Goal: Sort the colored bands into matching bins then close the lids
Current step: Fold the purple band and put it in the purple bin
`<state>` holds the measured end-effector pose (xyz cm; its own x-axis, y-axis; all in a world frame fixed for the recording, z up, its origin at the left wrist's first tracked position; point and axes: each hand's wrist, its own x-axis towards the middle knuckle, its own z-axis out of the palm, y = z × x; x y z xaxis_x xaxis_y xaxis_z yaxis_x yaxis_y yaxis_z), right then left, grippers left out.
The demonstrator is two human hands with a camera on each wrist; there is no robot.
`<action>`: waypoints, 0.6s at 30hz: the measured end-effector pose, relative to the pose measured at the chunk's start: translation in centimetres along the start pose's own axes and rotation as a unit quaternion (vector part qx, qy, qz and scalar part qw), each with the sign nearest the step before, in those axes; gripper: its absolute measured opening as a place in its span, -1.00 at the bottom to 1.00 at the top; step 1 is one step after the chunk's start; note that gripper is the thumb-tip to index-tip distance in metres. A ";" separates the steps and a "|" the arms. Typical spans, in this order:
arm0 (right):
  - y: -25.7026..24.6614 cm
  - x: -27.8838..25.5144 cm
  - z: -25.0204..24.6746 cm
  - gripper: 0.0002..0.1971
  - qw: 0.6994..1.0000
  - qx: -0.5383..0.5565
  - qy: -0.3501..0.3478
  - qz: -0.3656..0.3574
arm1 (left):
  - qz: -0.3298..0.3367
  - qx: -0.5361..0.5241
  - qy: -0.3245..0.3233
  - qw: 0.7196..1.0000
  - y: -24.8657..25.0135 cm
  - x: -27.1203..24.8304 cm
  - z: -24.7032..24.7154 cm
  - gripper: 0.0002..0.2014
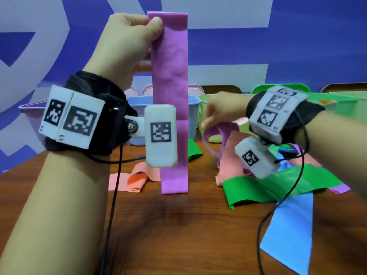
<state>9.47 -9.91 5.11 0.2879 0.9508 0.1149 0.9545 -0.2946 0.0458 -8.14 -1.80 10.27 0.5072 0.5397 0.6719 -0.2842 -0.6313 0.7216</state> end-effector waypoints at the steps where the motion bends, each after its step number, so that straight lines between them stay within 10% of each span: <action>1: 0.3 -0.4 -0.8 -0.69 0.999 0.028 0.016 0.006 | 0.001 0.002 -0.001 1.000 0.0 0.0 0.1 -0.79; 10: 3.4 -3.3 -3.5 -0.70 0.942 0.278 0.164 0.096 | -0.002 0.007 -0.002 1.000 0.1 -0.1 0.7 -0.79; 18: 8.9 -6.9 3.6 -0.78 0.952 0.193 -0.097 0.215 | -0.004 0.030 -0.016 0.999 0.0 -0.4 1.5 -0.81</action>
<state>16.27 -18.71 1.20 0.6325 0.7606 -0.1465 0.6910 -0.6395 -0.3370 -7.17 -2.88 9.74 0.5353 0.5270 0.6601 -0.2308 -0.6605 0.7145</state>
